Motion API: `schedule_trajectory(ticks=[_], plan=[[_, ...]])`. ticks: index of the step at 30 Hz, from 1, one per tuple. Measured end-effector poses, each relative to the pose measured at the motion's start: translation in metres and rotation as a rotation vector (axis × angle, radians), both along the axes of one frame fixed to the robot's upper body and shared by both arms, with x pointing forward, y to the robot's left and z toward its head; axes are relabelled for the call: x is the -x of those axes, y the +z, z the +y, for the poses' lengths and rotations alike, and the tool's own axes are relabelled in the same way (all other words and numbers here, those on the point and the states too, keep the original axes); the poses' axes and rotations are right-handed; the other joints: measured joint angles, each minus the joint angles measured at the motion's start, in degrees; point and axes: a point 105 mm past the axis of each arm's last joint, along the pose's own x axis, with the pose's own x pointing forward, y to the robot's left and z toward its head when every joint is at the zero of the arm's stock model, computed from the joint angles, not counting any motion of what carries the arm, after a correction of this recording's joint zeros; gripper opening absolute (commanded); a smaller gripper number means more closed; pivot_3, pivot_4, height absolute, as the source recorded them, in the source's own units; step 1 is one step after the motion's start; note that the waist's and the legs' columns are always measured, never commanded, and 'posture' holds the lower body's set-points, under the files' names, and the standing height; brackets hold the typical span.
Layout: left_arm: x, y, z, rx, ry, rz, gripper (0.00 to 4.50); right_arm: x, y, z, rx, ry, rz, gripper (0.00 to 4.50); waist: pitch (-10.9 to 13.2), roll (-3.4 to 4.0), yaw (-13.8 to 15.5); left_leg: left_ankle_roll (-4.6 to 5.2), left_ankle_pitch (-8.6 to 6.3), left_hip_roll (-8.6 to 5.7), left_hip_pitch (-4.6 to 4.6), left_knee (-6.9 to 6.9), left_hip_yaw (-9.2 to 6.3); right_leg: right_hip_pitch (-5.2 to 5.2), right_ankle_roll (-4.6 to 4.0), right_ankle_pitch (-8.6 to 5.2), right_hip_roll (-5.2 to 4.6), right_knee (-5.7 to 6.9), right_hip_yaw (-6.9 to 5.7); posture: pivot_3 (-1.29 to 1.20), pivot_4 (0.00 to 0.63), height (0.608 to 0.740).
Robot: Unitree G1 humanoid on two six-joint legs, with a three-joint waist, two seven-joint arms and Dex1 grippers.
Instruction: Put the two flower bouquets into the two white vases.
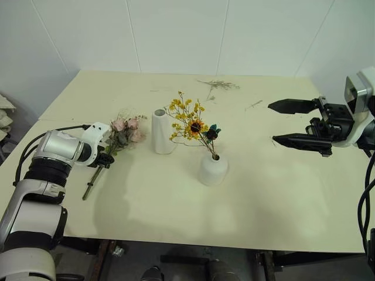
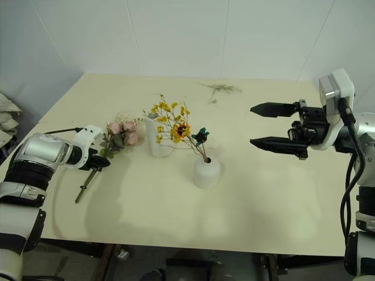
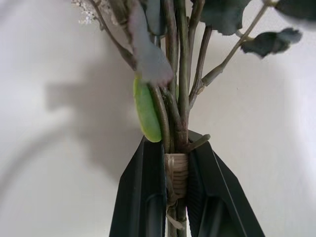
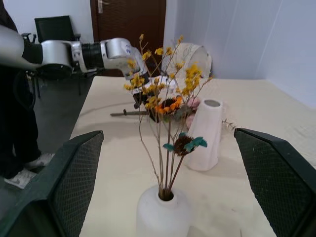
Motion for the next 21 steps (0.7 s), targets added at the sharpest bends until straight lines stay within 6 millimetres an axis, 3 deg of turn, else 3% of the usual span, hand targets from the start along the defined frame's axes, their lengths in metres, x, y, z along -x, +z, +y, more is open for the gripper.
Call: schedule_trajectory(ticks=[4,6,12,21], plan=[[-0.01,0.012,0.0,0.002,-0.023,-0.103,0.2,-0.001,-0.001,0.0,-0.002,-0.004,0.009,4.5,0.0,0.0,0.1,-0.02,0.0,0.0,-0.09,0.03,-0.01,-0.02,0.04,0.02,-0.02,-0.05,-0.01,0.0,0.15,0.74],[-0.018,0.028,-0.001,0.012,-0.03,-0.181,0.2,-0.003,-0.002,-0.002,0.003,-0.023,0.011,4.5,0.0,0.0,0.2,-0.02,0.0,-0.01,-0.14,0.03,-0.02,-0.03,0.07,0.04,-0.02,-0.1,-0.02,0.0,0.15,0.74],[-0.043,0.095,0.0,0.067,-0.052,-0.553,0.2,-0.017,-0.008,-0.012,0.003,-0.127,0.034,4.5,0.0,0.0,0.2,-0.06,-0.01,-0.06,-0.2,0.02,0.02,-0.07,0.12,0.06,-0.14,-0.18,-0.03,0.0,0.15,0.74],[-0.048,0.166,-0.041,0.403,-0.218,-0.967,0.2,-0.028,-0.018,-0.016,-0.048,-0.193,0.066,4.5,0.0,0.0,0.2,-0.07,-0.01,-0.08,-0.23,0.03,0.03,-0.09,0.15,0.07,-0.15,-0.14,-0.04,0.0,0.15,0.74]])
